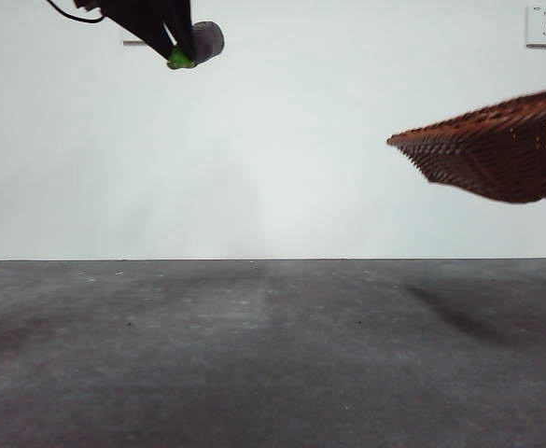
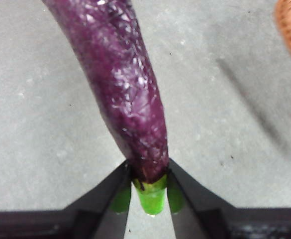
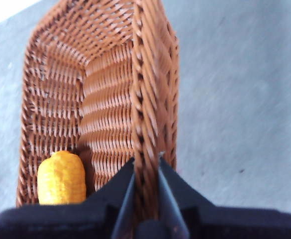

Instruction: Help me put the vegetables on the table into the basket

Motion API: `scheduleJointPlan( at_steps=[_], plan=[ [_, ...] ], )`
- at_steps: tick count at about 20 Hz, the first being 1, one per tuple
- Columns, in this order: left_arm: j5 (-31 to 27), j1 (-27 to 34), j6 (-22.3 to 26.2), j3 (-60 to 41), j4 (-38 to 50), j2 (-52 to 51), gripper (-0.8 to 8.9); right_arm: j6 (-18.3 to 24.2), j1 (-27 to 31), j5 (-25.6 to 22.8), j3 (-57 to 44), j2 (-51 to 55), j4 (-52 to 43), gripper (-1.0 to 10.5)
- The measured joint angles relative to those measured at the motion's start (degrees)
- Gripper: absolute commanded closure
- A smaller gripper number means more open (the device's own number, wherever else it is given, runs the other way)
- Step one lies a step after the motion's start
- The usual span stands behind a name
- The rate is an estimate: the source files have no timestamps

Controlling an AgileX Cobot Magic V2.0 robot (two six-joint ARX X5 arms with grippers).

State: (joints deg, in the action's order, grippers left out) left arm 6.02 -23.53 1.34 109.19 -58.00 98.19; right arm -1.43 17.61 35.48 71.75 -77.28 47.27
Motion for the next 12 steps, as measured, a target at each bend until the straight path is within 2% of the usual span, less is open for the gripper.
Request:
scheduleJointPlan(
  at_steps=[4, 7, 9, 12],
  plan=[
    [0.59, -1.46, -0.09, -24.35, 12.09, -14.88, 8.19, -0.02, -3.52, 0.61, -5.49, 0.0, -4.11, 9.6],
    [2.43, -1.77, -1.66, -42.03, 17.92, -26.51, 8.19, -0.81, -9.53, -1.42, -10.4, 0.0, -9.01, 9.6],
    [2.69, -1.75, -2.45, -49.99, 18.67, -31.91, 8.19, -2.27, -13.75, -3.19, -14.19, 0.0, -12.81, 9.6],
    [3.37, -1.77, -2.51, -55.32, 18.75, -37.29, 8.19, -5.18, -19.63, -3.63, -19.78, 0.0, -17.38, 9.6]
  ],
)
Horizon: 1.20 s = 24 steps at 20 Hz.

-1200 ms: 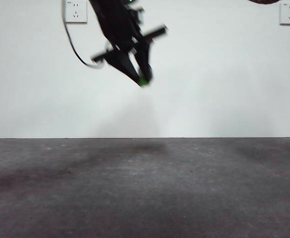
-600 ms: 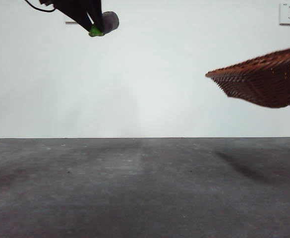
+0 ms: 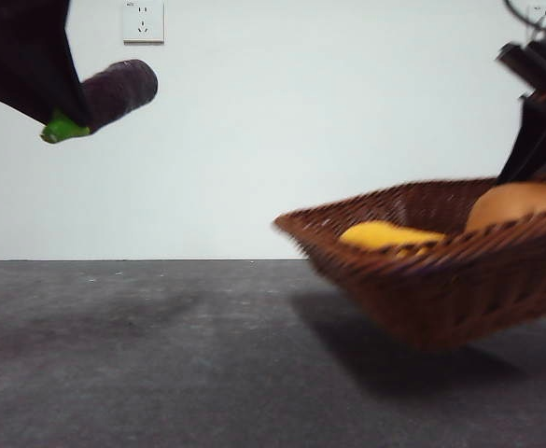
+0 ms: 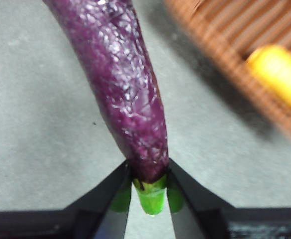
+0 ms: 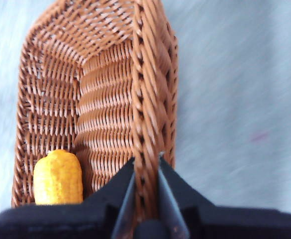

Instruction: Help me put the vegetables on the table into the basket

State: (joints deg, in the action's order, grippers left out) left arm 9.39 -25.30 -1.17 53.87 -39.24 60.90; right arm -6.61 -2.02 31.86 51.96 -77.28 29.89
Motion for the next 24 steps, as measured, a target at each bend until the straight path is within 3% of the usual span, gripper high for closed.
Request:
scheduleJointPlan(
  at_steps=[5, 11, 15, 19, 24],
  plan=[
    [7.87, -0.94, -0.85, -0.17, 2.47, -1.2, 8.19, -4.81, -9.88, -4.63, -3.19, 0.0, -3.96, 9.6],
    [8.83, -8.76, -0.96, -0.17, 5.22, 2.45, 8.19, -12.81, -20.98, -6.67, -3.28, 0.0, -13.07, 9.6],
    [8.94, -11.54, -2.14, -0.17, 8.44, 6.93, 8.19, -15.63, -26.14, -9.49, -3.28, 0.0, -13.73, 9.6],
    [9.09, -11.65, -9.07, -0.17, 10.73, 11.89, 8.2, -16.72, -28.35, -11.45, -3.28, 0.0, -13.7, 9.6],
    [13.92, -11.69, -20.39, -0.17, 14.73, 17.81, 8.2, -18.47, -28.24, -14.1, -3.28, 0.0, -15.61, 9.6]
  ],
)
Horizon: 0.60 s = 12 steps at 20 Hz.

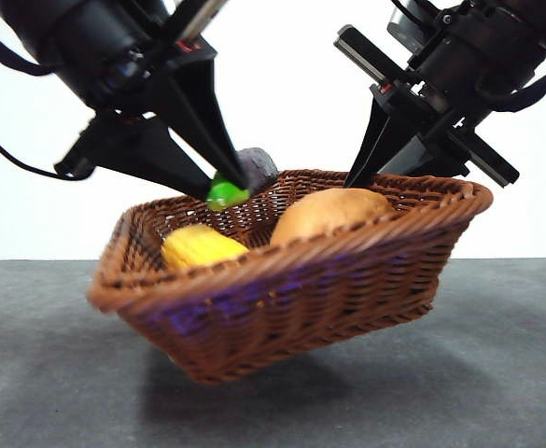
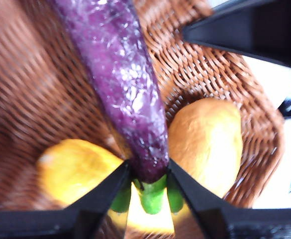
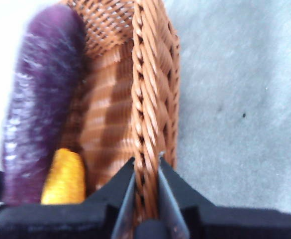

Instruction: Help me put the vegetables on the table into the basket

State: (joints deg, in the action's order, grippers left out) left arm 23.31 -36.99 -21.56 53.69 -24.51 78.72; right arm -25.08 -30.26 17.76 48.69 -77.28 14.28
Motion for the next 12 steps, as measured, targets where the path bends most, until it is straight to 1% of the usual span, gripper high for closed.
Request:
scheduleJointPlan(
  at_steps=[4, 7, 8, 10, 11, 12],
  plan=[
    [1.4, 0.0, -9.73, 0.0, 3.26, 1.9, 8.2, 0.0, -0.09, 0.02, 0.0, 0.0, 0.24, 9.6],
    [1.88, -0.2, -14.29, 0.0, 3.26, 2.12, 8.08, 0.17, -0.09, 0.04, 0.0, 0.0, 0.24, 9.6],
    [1.92, -0.26, -15.54, 0.0, 3.41, 2.21, 7.57, 0.26, -0.09, 0.24, 0.0, 0.0, 0.22, 9.6],
    [1.97, -0.31, -16.68, 0.0, 3.67, 2.23, 5.68, 0.66, -0.09, 0.24, 0.0, 0.0, 0.24, 9.6],
    [1.99, -0.31, -17.07, 0.0, 3.67, 2.25, 5.23, 0.87, -0.09, 0.31, 0.0, 0.0, 0.24, 9.6],
    [2.1, -0.33, -17.09, 0.0, 3.67, 2.27, 5.22, 1.07, -0.09, 0.63, 0.0, 0.0, 0.24, 9.6]
  ],
)
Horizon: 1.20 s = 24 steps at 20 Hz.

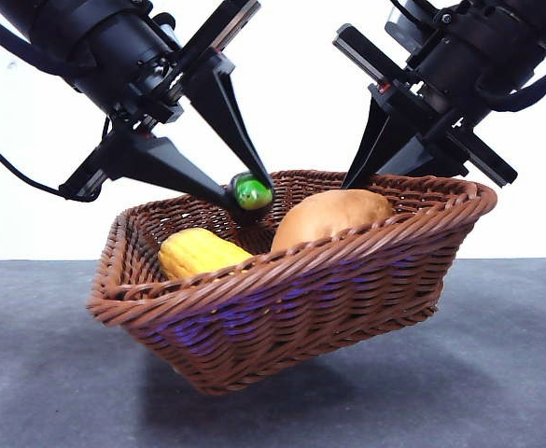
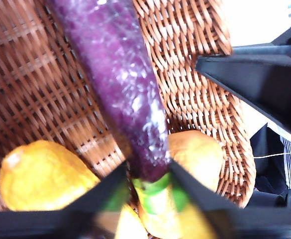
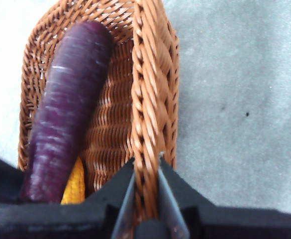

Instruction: Help me put the vegetables on the table into the basket

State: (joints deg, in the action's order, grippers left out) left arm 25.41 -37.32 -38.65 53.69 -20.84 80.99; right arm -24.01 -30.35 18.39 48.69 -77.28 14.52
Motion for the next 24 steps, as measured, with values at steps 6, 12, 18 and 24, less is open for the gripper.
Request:
scheduleJointPlan(
  at_steps=[6, 12, 18, 24],
  plan=[
    [0.9, -0.42, 0.09, 0.11, 0.15, 0.0, 5.27, 0.46, 0.0, 0.28, 0.0, 0.0, 0.0, 9.6],
    [2.62, 0.31, 7.08, 6.93, -4.39, -5.66, 5.35, 0.24, 0.02, 0.24, 0.0, 0.0, -0.04, 9.6],
    [-17.55, 7.56, 26.16, 11.65, -25.81, -18.99, 8.21, -1.51, 2.01, 0.22, 3.98, 0.0, 1.31, 9.6],
    [-23.8, 17.38, 38.82, 11.65, -36.2, -32.79, 8.21, 3.39, 10.6, 0.52, 21.11, 0.0, 16.15, 9.6]
  ],
)
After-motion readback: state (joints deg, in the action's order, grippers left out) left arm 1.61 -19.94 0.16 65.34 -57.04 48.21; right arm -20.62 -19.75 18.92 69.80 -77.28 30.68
